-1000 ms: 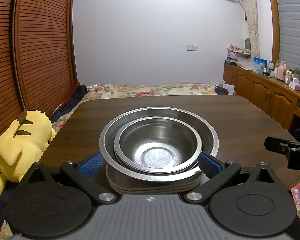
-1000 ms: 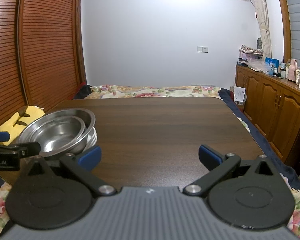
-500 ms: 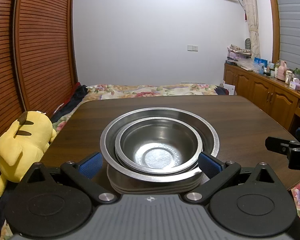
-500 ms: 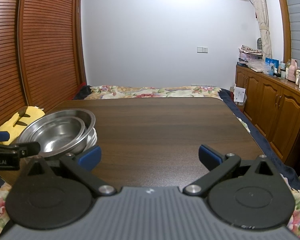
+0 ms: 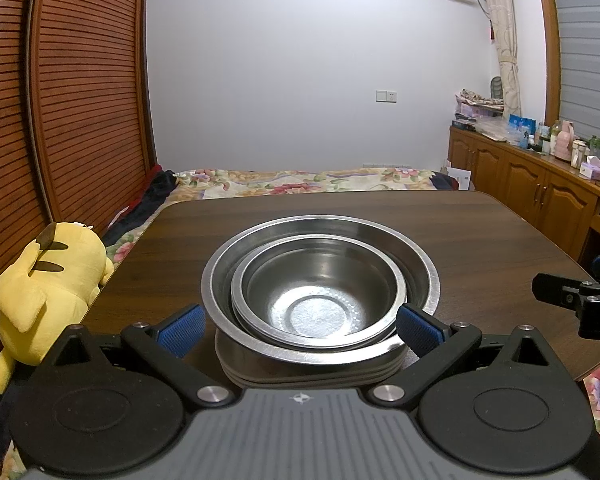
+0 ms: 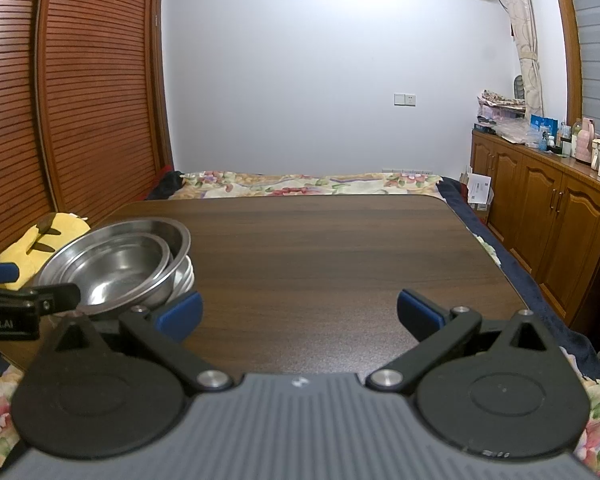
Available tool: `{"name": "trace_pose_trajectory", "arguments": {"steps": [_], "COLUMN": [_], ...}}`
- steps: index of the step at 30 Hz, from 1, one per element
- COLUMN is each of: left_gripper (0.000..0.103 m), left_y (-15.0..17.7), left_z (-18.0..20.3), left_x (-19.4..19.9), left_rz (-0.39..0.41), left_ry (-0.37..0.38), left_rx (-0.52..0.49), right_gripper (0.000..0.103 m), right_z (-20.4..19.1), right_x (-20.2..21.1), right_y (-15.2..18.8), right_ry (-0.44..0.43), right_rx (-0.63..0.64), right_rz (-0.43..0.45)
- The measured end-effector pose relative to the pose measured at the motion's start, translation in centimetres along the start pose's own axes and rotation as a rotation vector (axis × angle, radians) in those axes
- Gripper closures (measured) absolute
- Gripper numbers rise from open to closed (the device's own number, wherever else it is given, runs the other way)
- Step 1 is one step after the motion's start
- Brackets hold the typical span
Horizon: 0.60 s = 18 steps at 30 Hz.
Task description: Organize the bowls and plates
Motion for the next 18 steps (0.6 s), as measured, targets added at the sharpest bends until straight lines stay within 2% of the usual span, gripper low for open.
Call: {"name": "trace_pose_trajectory", "arguments": {"steps": [18], "left_gripper": [0.000], "left_y": [0.01], "left_z": [-0.35], "left_x": [-0.07], "left_rz": [-0.005], "left_ry": [0.004], "left_rx": [-0.005], "right_gripper": [0.000], "right_z": [0.09], "right_x": [-0.07], "right_y": [-0.18], "right_ry": [0.000], "right_rx": [-0.002], "right_rz": [-0.002]}}
Point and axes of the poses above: each gripper's, at about its wrist camera, not at the fingertips, and x roughly against the way its jaws point, z to its right, y to its underside, the point moved 7 cm from there along -x, roughly the way its jaws point, and after that the axes turned 15 degrees about -x, right-handed, at the moved point
